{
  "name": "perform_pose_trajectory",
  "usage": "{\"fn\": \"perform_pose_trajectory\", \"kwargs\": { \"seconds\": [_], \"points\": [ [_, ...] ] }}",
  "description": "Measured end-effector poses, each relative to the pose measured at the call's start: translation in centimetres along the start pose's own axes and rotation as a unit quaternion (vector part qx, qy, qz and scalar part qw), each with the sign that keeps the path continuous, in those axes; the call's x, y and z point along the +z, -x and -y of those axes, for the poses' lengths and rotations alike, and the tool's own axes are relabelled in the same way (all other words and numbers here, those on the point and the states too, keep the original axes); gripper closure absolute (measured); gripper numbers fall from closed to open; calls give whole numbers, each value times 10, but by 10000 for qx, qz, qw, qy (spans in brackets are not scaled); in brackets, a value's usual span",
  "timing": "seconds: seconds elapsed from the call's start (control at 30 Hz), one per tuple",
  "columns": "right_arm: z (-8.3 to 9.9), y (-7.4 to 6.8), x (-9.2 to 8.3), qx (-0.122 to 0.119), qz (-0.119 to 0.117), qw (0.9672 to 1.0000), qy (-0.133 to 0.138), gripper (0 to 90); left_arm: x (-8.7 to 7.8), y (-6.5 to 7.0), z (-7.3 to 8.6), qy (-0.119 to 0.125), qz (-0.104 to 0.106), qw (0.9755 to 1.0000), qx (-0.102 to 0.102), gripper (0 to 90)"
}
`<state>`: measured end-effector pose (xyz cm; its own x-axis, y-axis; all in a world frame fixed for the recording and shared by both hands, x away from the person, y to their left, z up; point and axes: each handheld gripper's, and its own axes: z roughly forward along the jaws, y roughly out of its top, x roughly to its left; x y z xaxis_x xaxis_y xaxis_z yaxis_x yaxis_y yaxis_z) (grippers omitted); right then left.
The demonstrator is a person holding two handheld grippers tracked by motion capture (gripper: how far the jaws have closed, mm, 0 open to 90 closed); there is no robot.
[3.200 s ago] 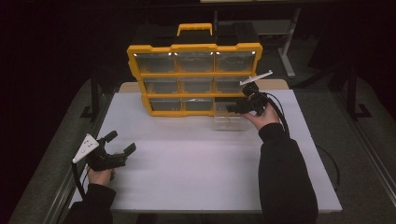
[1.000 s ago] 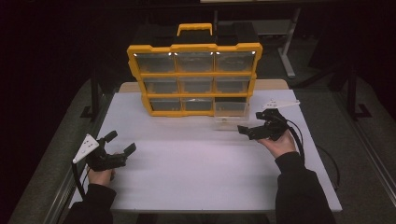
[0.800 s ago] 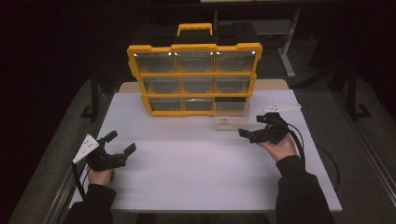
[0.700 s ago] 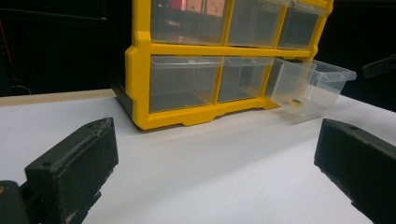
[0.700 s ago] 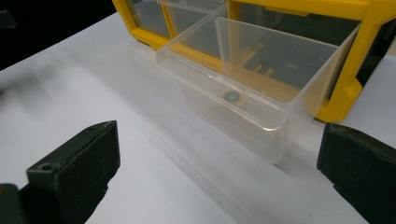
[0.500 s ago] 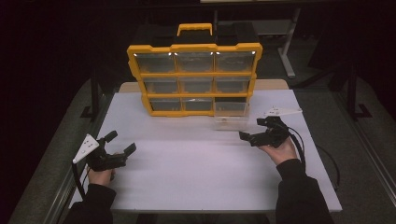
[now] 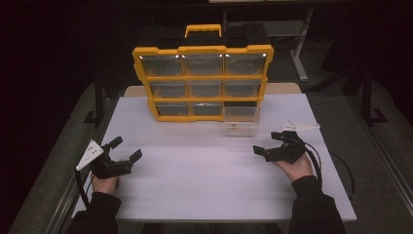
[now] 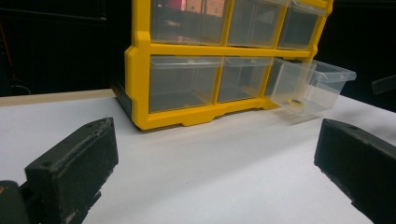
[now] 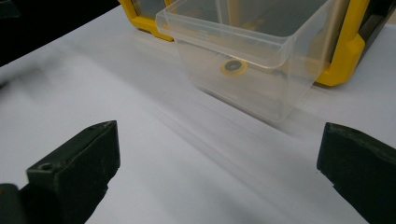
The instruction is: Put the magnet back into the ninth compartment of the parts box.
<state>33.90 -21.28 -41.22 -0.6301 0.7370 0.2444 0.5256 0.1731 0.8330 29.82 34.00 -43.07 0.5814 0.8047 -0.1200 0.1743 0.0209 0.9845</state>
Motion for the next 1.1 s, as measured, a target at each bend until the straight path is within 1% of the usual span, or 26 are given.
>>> {"fn": "perform_pose_trajectory", "kwargs": {
  "seconds": [0.13,0.23,0.3,0.4,0.5,0.53,0.7,0.87,1.0,1.1],
  "points": [
    [4,-1,-4,-50,48,10000,65,0,0,0,0,2,-3,10000,5,0],
    [6,-2,-10,-80,132,9998,152,0,0,0,0,3,3,10000,4,0],
    [9,-1,-12,-59,178,9995,250,0,0,0,0,3,11,10000,8,0],
    [16,1,-14,-7,238,9995,230,0,-1,0,0,6,20,10000,5,0],
    [18,1,-16,-27,277,9994,225,0,-1,0,0,9,22,10000,-2,0],
    [19,-1,-19,-49,303,9989,349,0,-1,0,0,7,28,10000,0,0],
    [25,-2,-25,-90,349,9985,407,0,0,1,0,-2,69,10000,7,0],
    [32,-2,-30,-141,457,9975,527,0,1,1,0,-4,85,10000,-1,0],
    [35,-2,-33,-156,495,9970,582,0,0,1,0,-2,86,10000,-1,0],
    [39,-3,-41,-193,576,9953,759,0,0,1,0,1,87,10000,-4,0]
  ]
}}
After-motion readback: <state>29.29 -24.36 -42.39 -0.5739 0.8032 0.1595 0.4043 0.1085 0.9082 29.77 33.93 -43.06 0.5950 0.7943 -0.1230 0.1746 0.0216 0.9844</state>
